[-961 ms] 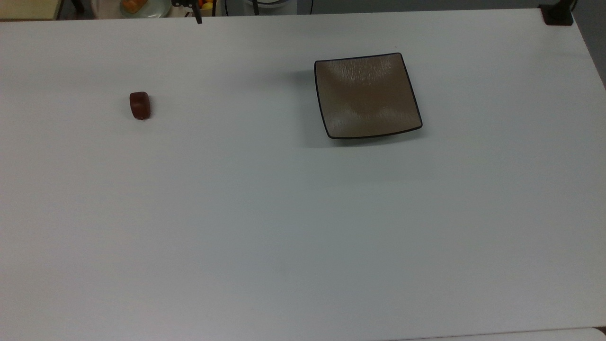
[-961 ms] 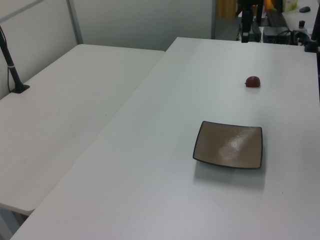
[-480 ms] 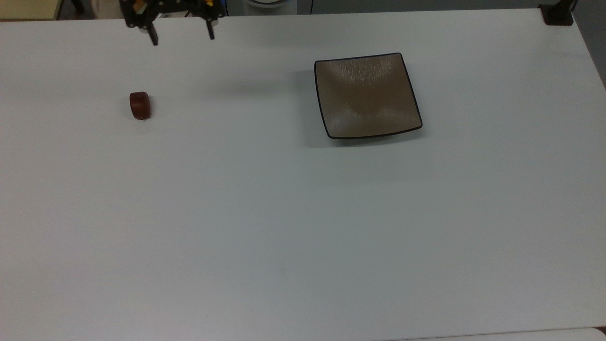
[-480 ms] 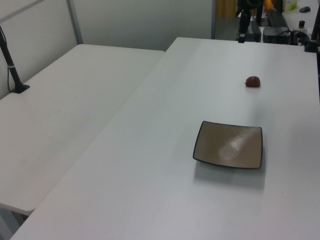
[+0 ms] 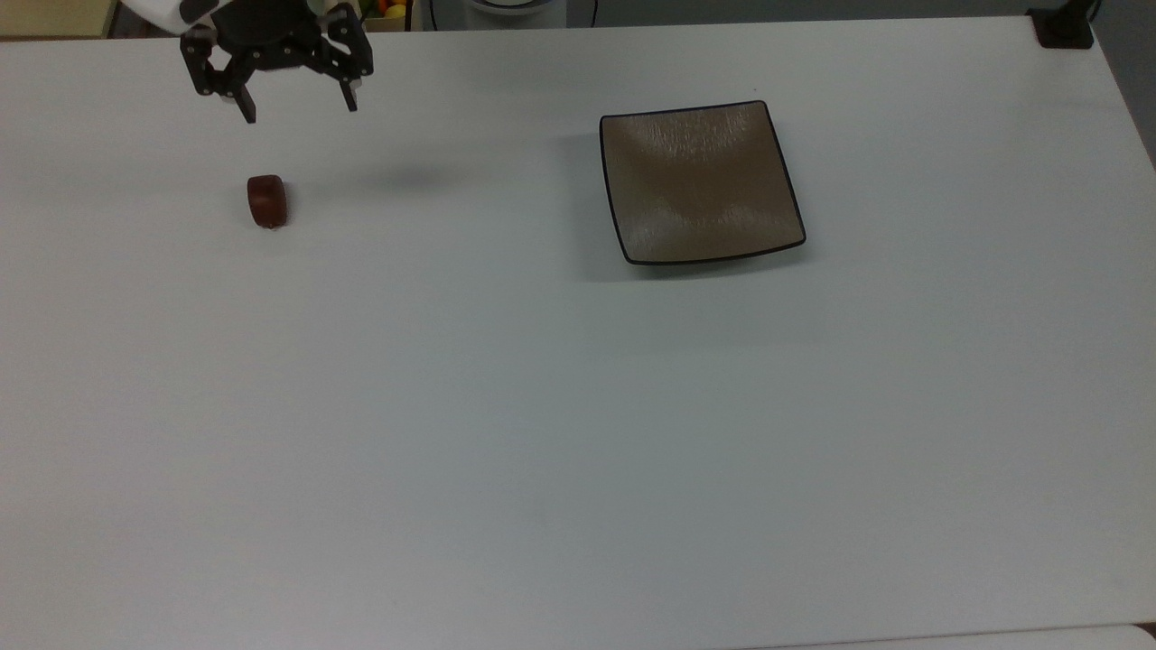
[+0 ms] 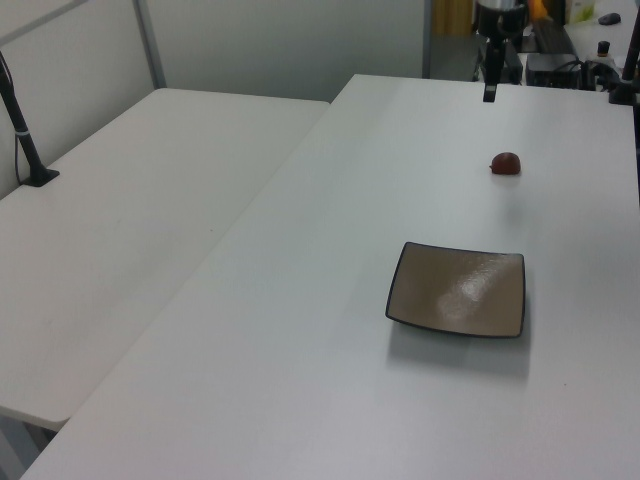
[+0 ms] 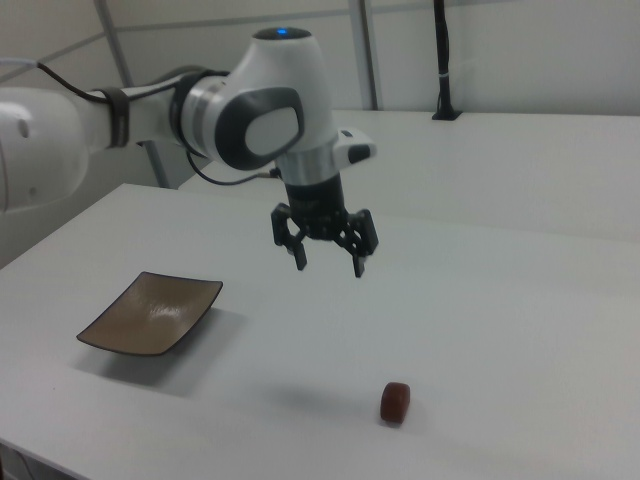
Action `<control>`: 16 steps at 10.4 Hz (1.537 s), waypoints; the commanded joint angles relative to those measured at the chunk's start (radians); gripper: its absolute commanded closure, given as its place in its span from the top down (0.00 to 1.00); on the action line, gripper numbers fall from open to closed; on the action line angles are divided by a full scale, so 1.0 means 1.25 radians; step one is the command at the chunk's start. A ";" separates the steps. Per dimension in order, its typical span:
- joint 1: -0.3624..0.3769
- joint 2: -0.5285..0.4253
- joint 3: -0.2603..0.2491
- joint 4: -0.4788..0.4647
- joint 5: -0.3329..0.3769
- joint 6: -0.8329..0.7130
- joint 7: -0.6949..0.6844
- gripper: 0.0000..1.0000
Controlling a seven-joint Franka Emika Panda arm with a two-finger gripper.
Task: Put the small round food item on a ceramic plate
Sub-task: 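Move the open gripper over the red-brown food item and lower it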
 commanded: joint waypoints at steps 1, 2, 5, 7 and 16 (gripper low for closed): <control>-0.020 0.048 -0.002 -0.013 -0.004 0.050 -0.018 1.00; -0.026 0.066 -0.002 -0.018 -0.006 0.070 -0.018 1.00; -0.048 0.096 -0.002 -0.083 -0.019 0.180 -0.018 1.00; -0.055 0.124 -0.002 -0.117 -0.053 0.227 -0.018 1.00; -0.085 0.203 -0.002 -0.179 -0.142 0.337 -0.019 0.92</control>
